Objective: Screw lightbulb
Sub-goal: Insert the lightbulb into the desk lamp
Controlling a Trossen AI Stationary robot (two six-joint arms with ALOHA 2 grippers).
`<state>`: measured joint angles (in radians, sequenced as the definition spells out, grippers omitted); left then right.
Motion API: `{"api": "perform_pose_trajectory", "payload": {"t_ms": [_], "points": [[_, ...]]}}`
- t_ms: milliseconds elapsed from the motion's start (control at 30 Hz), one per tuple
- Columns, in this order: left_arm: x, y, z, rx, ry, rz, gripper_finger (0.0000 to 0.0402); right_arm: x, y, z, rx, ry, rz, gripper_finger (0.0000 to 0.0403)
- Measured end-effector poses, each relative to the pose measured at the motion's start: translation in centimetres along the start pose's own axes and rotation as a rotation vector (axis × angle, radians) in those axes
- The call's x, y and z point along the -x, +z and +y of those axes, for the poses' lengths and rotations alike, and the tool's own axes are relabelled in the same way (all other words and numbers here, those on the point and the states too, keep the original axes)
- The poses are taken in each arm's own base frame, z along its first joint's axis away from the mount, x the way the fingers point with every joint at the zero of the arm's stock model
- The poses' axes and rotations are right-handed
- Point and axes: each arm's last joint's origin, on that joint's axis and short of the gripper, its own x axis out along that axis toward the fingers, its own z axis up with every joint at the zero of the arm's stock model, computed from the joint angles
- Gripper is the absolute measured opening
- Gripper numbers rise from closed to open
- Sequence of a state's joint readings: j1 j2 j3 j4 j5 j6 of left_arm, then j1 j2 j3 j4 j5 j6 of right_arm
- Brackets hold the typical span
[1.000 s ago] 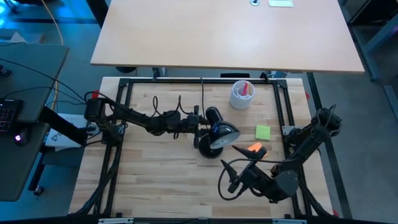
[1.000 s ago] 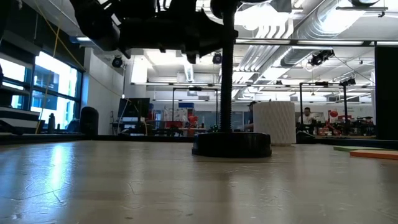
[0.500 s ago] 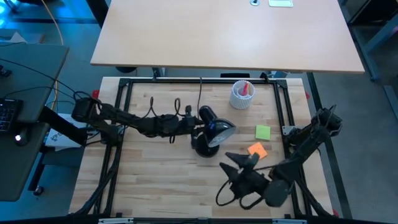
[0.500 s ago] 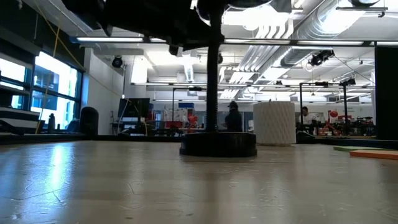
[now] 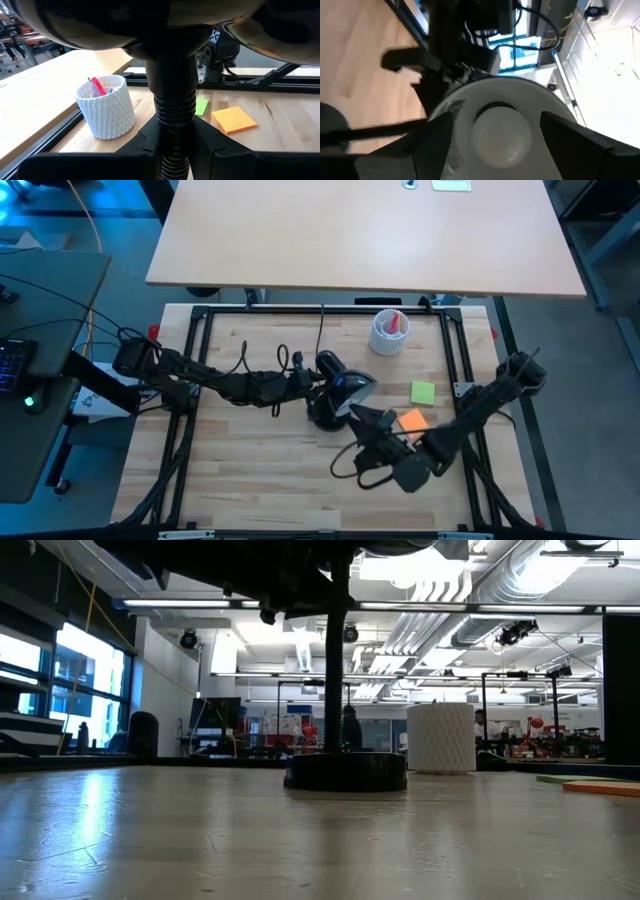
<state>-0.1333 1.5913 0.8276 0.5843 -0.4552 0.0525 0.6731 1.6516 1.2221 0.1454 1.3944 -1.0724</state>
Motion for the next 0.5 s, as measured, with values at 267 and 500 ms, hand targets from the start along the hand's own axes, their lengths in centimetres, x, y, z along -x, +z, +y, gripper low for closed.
{"api": "perform_pose_trajectory", "payload": {"t_ms": [267,500], "points": [[0.0,0.0,0.0,-0.002,0.0,0.001,0.0052,-2.7,-0.9,-0.1,0.049,-0.009,0.078,0.0298],[0.2,0.0,-0.3,-0.047,-0.001,-0.002,0.0052,-4.0,-1.2,-0.6,-0.124,-0.045,0.129,0.0298]]}}
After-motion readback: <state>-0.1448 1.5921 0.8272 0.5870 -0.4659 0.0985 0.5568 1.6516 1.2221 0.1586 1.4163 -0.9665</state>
